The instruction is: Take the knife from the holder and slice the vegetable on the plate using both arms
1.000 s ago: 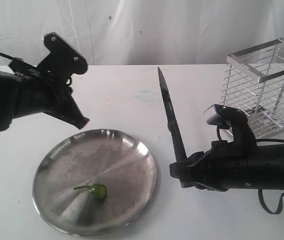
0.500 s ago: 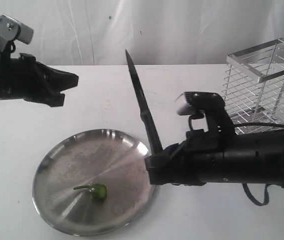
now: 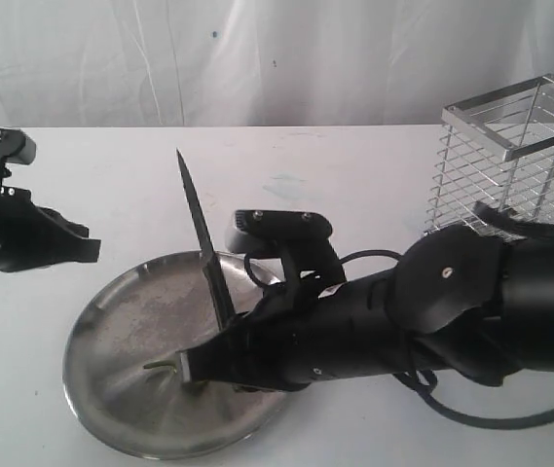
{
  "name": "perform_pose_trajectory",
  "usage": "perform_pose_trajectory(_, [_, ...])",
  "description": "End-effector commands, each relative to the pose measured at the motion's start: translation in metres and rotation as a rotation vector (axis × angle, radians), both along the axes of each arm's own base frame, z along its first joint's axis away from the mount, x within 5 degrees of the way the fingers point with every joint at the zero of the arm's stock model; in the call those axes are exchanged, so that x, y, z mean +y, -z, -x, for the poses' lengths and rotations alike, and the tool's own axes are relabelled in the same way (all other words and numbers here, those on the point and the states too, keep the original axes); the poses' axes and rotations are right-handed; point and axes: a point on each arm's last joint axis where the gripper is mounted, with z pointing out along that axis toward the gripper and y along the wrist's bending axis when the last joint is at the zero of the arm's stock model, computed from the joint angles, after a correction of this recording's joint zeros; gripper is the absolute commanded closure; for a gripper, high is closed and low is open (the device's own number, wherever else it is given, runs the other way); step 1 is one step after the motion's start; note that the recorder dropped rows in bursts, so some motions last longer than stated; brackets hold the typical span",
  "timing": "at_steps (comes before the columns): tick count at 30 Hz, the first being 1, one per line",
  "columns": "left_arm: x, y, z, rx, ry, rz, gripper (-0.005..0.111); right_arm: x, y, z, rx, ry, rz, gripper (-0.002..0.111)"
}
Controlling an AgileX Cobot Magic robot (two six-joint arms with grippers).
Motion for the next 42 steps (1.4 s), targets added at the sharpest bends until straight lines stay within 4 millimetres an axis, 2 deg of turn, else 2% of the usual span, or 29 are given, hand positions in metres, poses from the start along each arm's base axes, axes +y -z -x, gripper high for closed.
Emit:
perform_pose_trajectory(1, [-0.018,-0.012,0.010,-0.025,0.146,0.168,0.107,-0.004,0.009,-0.004,0.050,0.054,0.035,0.108])
perform_pose_trajectory(5, [-0.035,-0.031,0.018,-0.137,0.394,0.239,0.107,-0.009,0.004,-0.001,0.025,-0.011,0.071,0.108])
perform_pose_trajectory(9, [-0.048,-0.045,0.027,-0.273,0.609,0.290,0.107,-0.016,-0.011,0.008,-0.034,-0.123,0.117,0.108])
perform_pose_trajectory(11, [-0.051,-0.047,0.032,-0.334,0.709,0.273,0.107,-0.023,-0.020,0.007,-0.072,-0.120,0.127,0.108])
perform_pose_trajectory(13, [-0.056,-0.044,0.037,-0.339,0.779,0.233,0.107,-0.037,-0.031,-0.001,-0.075,-0.024,0.106,0.108])
perform_pose_trajectory(16, [-0.061,-0.027,0.039,-0.293,0.798,0.144,0.107,-0.065,-0.041,-0.018,-0.042,0.149,0.087,0.108])
perform_pose_trajectory(19, [-0.071,-0.006,0.044,-0.287,0.885,0.063,0.106,-0.086,-0.040,-0.026,-0.016,0.144,0.188,0.108])
perform_pose_trajectory(22, [-0.083,0.009,0.047,-0.241,0.986,0.032,0.096,-0.097,-0.034,-0.023,0.046,0.075,0.284,0.108])
perform_pose_trajectory(25, [-0.086,0.015,0.046,-0.219,1.049,0.009,0.079,-0.101,-0.033,-0.023,0.063,0.068,0.305,0.108])
perform_pose_trajectory(31, [-0.087,0.013,0.045,-0.224,1.033,0.030,0.043,-0.099,-0.039,-0.033,-0.023,0.112,0.258,0.108])
perform_pose_trajectory(34, [-0.090,0.003,0.036,-0.263,0.907,0.142,0.041,-0.092,-0.046,-0.041,-0.013,0.101,0.255,0.108])
perform_pose_trajectory(36, [-0.092,-0.002,0.036,-0.288,0.962,0.145,0.041,-0.085,-0.055,-0.051,0.010,0.074,0.262,0.108])
perform_pose_trajectory(39, [-0.090,0.005,0.042,-0.258,1.115,0.008,0.041,-0.080,-0.062,-0.063,-0.001,0.069,0.268,0.108])
perform_pose_trajectory(42, [-0.086,0.012,0.043,-0.234,1.157,-0.091,0.041,-0.102,-0.042,-0.082,0.092,0.151,0.304,0.108])
